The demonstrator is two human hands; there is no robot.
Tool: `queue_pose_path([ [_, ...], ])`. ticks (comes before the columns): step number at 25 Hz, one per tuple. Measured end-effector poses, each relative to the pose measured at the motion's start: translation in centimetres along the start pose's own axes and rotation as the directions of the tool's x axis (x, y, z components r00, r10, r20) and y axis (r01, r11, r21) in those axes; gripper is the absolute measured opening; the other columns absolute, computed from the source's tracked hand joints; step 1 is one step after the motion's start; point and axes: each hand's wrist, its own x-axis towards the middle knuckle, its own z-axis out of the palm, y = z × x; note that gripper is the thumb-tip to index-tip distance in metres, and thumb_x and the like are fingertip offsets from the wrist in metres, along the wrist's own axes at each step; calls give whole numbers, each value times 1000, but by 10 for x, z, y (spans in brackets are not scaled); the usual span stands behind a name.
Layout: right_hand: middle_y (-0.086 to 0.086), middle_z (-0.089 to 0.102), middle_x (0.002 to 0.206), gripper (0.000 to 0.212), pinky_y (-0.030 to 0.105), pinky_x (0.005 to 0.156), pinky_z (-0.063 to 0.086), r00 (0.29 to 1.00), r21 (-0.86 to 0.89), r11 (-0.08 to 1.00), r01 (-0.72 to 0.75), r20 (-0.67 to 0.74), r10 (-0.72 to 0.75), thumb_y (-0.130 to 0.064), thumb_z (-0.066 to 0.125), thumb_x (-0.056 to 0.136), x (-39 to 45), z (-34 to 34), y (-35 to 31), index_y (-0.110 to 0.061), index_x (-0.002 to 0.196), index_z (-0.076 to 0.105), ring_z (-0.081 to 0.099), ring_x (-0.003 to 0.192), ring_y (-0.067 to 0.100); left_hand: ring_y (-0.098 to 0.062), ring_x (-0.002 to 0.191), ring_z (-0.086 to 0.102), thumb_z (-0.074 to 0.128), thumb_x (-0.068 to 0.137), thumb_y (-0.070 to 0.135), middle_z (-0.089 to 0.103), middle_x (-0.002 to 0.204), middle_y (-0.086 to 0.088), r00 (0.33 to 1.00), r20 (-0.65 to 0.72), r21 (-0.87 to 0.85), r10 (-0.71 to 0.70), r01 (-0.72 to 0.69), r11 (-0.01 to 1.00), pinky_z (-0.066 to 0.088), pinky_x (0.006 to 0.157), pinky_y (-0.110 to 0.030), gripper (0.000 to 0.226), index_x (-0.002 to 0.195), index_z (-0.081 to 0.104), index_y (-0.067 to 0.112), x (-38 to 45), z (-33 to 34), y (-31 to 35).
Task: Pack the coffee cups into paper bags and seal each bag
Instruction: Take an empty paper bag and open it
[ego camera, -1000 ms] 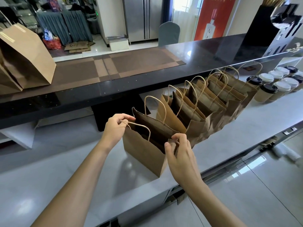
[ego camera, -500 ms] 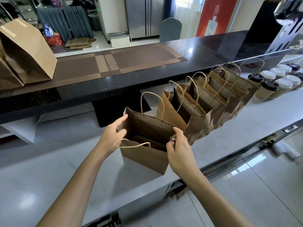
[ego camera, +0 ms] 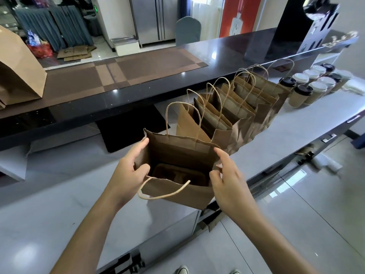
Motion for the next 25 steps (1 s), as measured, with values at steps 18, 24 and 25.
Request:
queue_pose_path([
  [18, -13, 58, 108, 50, -2, 67, 39, 930, 67, 985, -161, -323, 174, -16, 42, 105, -79, -116, 65, -33, 152, 41, 57, 86, -2, -47, 133, 37, 51, 96, -1, 43, 147, -30, 925, 363, -26, 113, -111, 993, 36, 109, -56, 74, 151, 38, 46, -27, 115, 71],
  [24, -5, 60, 121, 51, -7, 72, 36, 892, 67, 976, -209, -396, 219, -14, 42, 105, -87, -156, 98, -28, 154, 40, 56, 99, -6, -31, 141, 40, 52, 95, -1, 41, 157, 15, 890, 407, -62, 205, -197, 978, 38, 116, -53, 75, 152, 37, 45, -20, 174, 91],
  [25, -4, 60, 124, 51, -7, 73, 37, 889, 65, 975, -213, -400, 221, -14, 42, 105, -88, -163, 104, -29, 154, 39, 55, 103, 0, -17, 144, 38, 52, 95, -1, 36, 158, 20, 885, 411, -71, 219, -208, 976, 36, 120, -49, 75, 152, 37, 45, -19, 184, 97],
])
